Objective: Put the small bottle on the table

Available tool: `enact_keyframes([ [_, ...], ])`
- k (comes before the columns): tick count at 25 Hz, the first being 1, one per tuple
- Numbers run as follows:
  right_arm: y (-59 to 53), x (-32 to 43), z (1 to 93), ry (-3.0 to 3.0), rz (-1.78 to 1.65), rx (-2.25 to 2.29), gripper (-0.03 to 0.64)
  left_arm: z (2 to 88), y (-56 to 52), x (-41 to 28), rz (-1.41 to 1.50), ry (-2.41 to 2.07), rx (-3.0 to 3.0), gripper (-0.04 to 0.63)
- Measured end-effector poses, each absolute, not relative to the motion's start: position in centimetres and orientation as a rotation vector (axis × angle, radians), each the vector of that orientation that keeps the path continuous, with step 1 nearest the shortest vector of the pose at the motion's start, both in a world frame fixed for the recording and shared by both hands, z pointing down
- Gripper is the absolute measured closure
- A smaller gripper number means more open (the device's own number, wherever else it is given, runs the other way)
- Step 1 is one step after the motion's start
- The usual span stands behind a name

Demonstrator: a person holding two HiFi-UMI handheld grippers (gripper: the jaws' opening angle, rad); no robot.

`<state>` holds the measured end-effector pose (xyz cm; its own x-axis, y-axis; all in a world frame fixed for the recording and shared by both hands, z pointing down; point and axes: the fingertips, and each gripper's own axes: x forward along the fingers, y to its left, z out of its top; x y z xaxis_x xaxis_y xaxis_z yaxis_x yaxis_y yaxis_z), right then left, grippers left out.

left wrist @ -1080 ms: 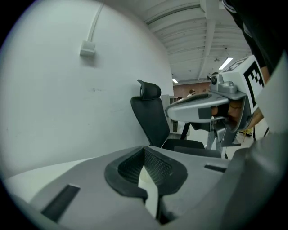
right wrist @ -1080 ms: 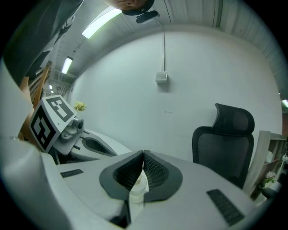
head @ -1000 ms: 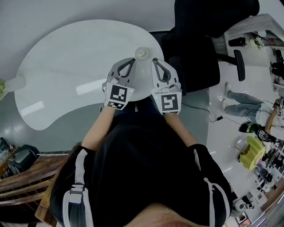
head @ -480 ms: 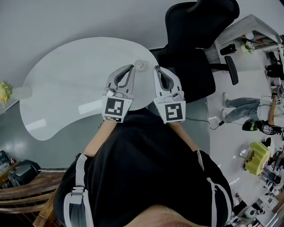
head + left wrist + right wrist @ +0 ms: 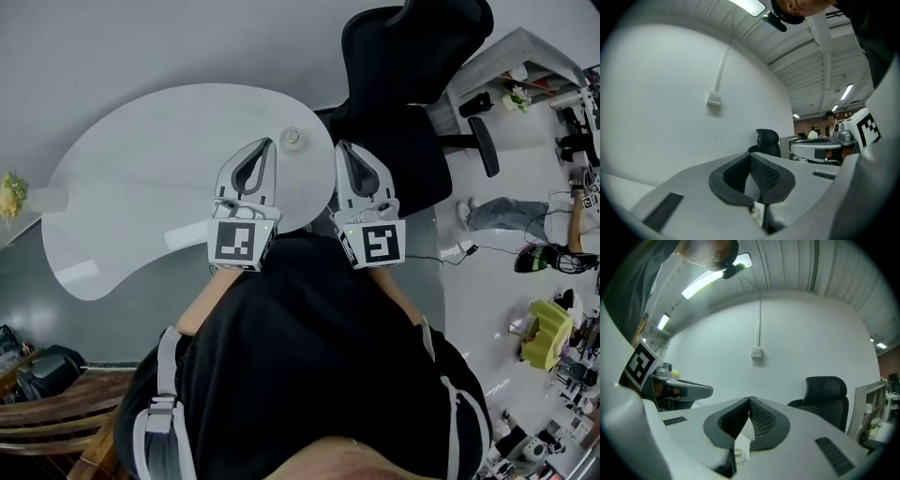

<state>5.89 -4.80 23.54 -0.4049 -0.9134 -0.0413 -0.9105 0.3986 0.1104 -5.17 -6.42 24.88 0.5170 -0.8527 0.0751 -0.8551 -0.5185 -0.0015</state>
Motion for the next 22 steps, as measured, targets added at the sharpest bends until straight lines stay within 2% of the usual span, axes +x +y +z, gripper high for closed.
enact_keyframes([
  [22,-5.8,6.5,24.5,-2.638,-0.162,1.623,0.594,25.9,-7.0,-4.5,0.156,-1.55,2.702,0.588],
])
